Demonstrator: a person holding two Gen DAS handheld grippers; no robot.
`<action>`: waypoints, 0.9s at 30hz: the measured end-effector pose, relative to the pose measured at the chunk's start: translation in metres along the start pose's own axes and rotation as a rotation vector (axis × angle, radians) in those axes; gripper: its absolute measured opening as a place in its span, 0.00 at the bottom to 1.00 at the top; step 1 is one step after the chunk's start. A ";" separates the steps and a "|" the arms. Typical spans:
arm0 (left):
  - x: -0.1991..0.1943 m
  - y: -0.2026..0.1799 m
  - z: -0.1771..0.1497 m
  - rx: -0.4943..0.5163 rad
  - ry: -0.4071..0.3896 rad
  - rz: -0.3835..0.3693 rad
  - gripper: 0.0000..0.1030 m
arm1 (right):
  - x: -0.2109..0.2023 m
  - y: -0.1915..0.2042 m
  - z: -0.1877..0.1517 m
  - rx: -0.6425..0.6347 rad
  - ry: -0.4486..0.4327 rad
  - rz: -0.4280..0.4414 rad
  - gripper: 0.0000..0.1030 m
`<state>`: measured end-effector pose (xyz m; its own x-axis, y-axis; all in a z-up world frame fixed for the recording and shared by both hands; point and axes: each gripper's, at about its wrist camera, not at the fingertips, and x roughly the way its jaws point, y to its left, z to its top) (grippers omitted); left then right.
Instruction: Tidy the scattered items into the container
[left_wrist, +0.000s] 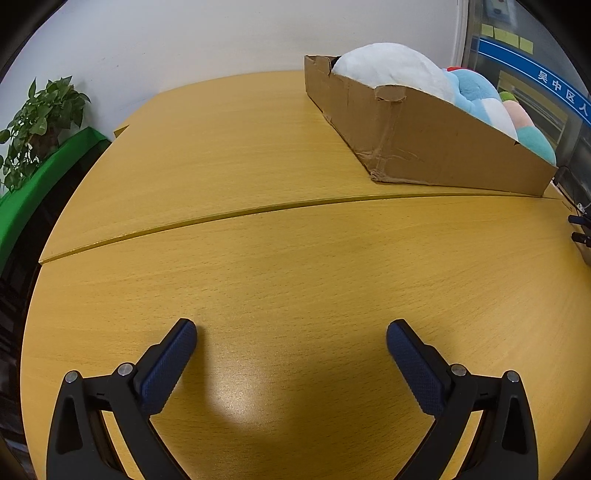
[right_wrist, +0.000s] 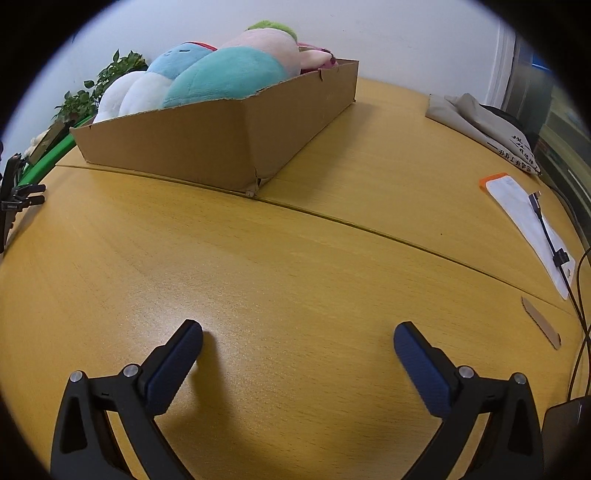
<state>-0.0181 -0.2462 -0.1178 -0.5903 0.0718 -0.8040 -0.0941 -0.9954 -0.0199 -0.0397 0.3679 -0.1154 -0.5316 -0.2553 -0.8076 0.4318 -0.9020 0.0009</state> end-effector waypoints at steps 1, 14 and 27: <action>0.000 0.000 0.000 0.000 0.000 0.000 1.00 | -0.001 0.001 -0.001 -0.004 0.000 0.001 1.00; 0.000 -0.001 0.000 0.003 0.000 0.001 1.00 | 0.002 0.023 0.007 -0.163 0.002 0.124 1.00; 0.000 -0.002 -0.001 0.004 -0.001 0.001 1.00 | 0.001 0.023 0.006 -0.166 0.001 0.123 1.00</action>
<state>-0.0173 -0.2442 -0.1179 -0.5912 0.0710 -0.8034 -0.0971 -0.9951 -0.0165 -0.0344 0.3445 -0.1127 -0.4670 -0.3597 -0.8077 0.6077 -0.7942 0.0023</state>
